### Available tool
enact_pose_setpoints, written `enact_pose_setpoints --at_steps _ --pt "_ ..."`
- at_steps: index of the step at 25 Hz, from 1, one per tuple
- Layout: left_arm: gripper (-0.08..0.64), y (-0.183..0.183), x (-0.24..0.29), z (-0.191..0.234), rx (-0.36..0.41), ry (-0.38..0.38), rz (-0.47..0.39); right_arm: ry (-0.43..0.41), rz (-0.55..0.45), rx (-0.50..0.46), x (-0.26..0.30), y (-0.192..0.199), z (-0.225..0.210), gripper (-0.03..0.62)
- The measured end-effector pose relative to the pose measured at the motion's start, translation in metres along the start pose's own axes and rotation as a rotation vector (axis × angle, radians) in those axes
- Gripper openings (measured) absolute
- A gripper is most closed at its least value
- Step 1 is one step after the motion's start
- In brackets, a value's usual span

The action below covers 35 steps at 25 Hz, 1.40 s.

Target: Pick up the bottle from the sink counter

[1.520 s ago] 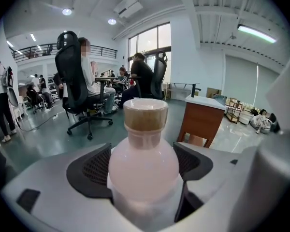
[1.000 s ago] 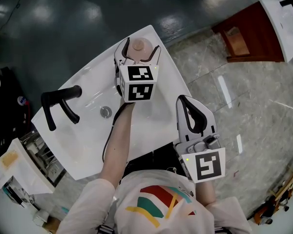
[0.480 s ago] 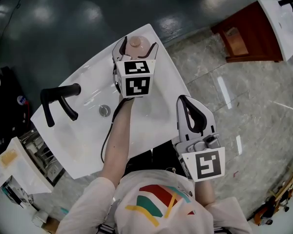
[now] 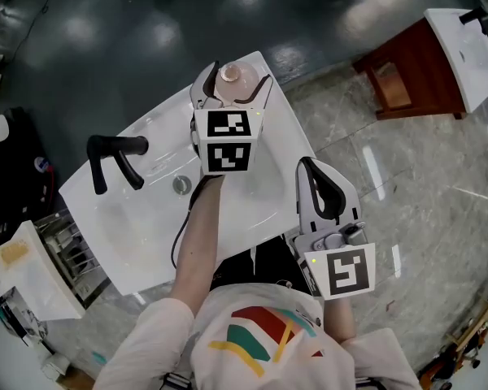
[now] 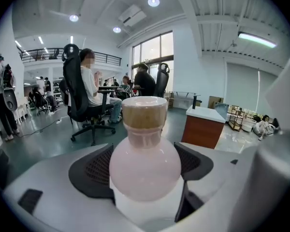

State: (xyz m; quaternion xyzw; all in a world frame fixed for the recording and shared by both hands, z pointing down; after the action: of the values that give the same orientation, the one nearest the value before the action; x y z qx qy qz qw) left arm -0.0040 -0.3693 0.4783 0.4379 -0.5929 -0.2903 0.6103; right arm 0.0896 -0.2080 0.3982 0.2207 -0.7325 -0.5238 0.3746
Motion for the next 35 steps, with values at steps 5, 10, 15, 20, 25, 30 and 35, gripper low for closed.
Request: enact_pose_setpoints --at_steps 5,10,15,20,25,30,35 --pt "0.383 -0.046 -0.053 0.014 -0.009 -0.016 -0.068 -0.008 -0.077 -0.021 -0.004 -0.046 0.017 0.011" --pt "0.383 -0.098 -0.111 0.036 -0.023 -0.042 -0.172 -0.028 -0.174 -0.096 -0.008 -0.099 0.036 0.011" --pt "0.383 -0.135 -0.183 0.066 -0.042 -0.093 -0.272 -0.059 -0.239 -0.131 -0.022 -0.14 0.073 0.011" --pt "0.383 -0.151 -0.262 0.091 -0.04 -0.167 -0.355 -0.124 -0.289 -0.191 -0.035 -0.166 0.114 0.012" --pt "0.383 -0.142 -0.342 0.122 -0.029 -0.297 -0.434 -0.211 -0.329 -0.261 -0.037 -0.181 0.16 0.011" --pt "0.383 -0.126 -0.406 0.147 -0.053 -0.449 -0.487 -0.322 -0.364 -0.295 -0.033 -0.185 0.202 0.011" --pt "0.383 -0.101 -0.447 0.169 -0.045 -0.547 -0.484 -0.412 -0.333 -0.326 -0.025 -0.171 0.243 0.011"
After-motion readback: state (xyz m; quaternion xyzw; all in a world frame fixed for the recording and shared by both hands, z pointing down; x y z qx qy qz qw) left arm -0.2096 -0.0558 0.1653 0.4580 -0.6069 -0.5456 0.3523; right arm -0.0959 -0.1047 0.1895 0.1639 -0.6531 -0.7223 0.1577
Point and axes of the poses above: the fingertips, and each gripper's own axes: x forward along the fingers, z to its left, y out of its underside, the point moved 1 cm from there along -x, backward along the fingers, and after that the axes turned 11 degrees about -y, right-handed, at the moved point
